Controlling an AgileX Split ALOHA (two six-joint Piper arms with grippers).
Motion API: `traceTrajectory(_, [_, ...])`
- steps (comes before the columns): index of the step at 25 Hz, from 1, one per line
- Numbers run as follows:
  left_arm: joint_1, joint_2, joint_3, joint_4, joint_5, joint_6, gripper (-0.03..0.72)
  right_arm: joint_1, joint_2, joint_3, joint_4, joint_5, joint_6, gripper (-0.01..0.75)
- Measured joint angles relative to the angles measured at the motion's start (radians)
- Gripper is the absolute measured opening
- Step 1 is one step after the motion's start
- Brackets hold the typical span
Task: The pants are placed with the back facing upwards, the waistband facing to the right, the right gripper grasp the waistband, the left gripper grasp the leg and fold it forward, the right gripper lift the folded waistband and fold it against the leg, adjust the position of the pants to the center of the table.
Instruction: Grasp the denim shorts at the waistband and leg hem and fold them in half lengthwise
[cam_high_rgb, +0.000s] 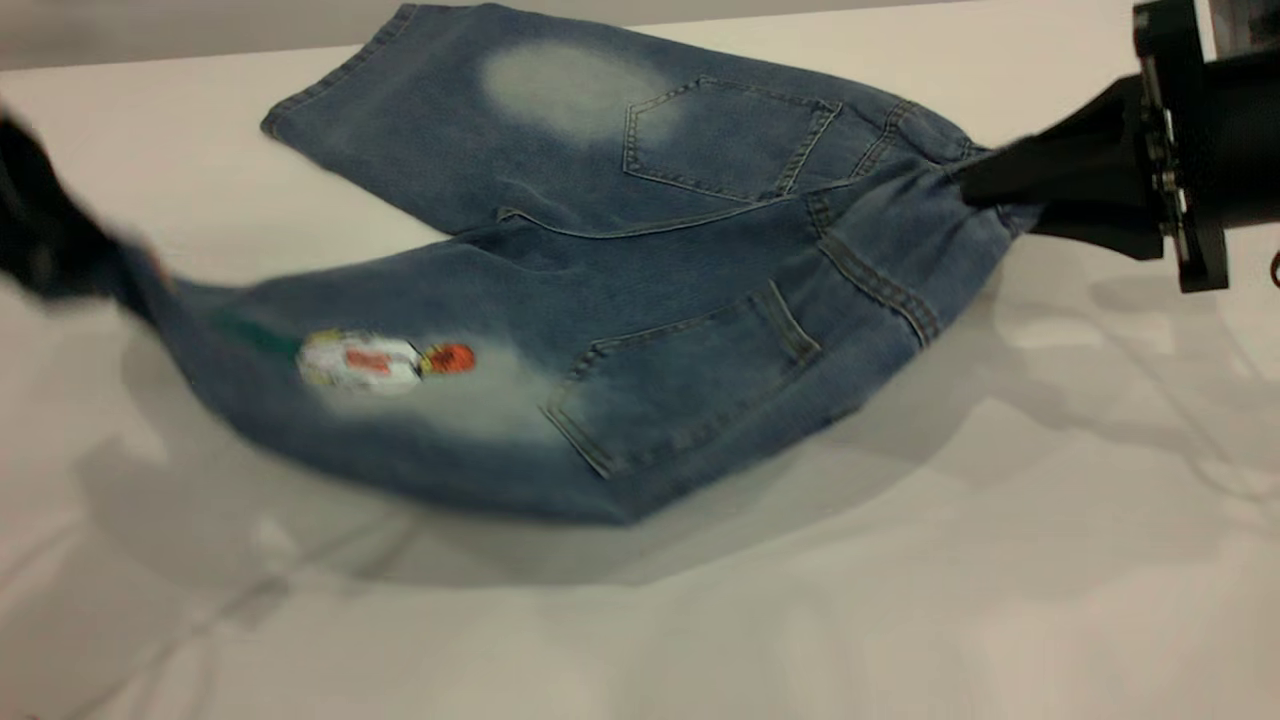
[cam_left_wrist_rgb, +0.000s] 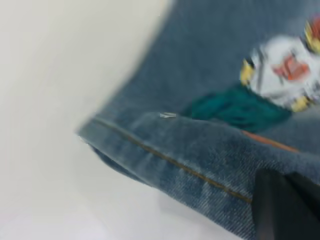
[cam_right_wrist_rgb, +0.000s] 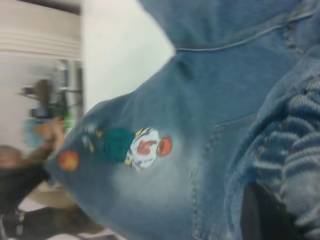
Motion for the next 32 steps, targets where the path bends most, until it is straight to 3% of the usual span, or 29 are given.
traceTrajectory(7, [0.001, 0.013, -0.147, 0.291, 0.009, -0.219, 0.025, 0.0, 0.0, -0.01, -0.002, 0.102, 0.041, 0.067])
traceTrajectory(16, [0.132, 0.136, -0.299, 0.643, -0.086, -0.465, 0.025, 0.0, -0.001, -0.092, -0.002, 0.098, 0.262, 0.067])
traceTrajectory(32, [0.141, 0.548, -0.678, 0.68, -0.195, -0.461, 0.025, 0.0, -0.002, -0.212, 0.001, -0.154, 0.782, 0.067])
